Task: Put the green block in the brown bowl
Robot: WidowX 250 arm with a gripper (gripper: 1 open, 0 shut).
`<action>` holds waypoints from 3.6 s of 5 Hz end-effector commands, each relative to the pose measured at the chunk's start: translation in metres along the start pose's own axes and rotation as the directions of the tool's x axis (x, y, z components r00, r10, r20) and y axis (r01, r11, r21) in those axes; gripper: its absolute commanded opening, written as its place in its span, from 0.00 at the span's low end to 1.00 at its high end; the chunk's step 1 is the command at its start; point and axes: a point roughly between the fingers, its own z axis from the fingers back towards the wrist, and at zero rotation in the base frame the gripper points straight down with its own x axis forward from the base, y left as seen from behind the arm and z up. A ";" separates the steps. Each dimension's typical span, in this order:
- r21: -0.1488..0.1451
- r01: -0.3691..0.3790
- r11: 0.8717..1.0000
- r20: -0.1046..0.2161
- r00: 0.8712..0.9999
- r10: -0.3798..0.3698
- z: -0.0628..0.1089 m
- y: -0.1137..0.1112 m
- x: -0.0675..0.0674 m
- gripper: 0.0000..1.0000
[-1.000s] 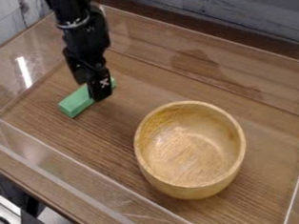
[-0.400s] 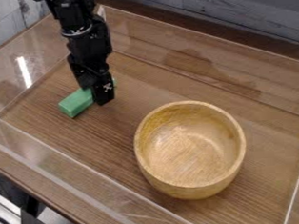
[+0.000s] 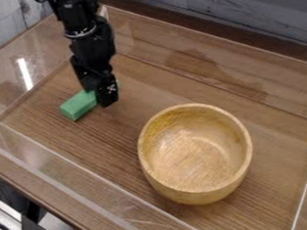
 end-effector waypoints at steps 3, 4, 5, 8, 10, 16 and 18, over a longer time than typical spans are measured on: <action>0.017 -0.025 1.000 0.020 0.999 0.025 0.003 0.014 0.006 0.00; 0.011 -0.040 0.999 0.011 0.999 0.040 0.007 0.014 0.006 0.00; -0.001 -0.051 0.999 0.001 0.999 0.051 0.007 0.014 0.007 0.00; -0.023 -0.088 0.996 -0.025 0.996 0.088 -0.003 0.017 0.003 1.00; -0.039 -0.167 0.985 -0.052 0.985 0.165 0.006 0.013 -0.003 0.00; -0.075 -0.285 0.956 -0.113 0.955 0.276 0.004 0.010 -0.014 0.00; -0.086 -0.333 0.939 -0.133 0.938 0.320 0.016 0.004 -0.015 0.00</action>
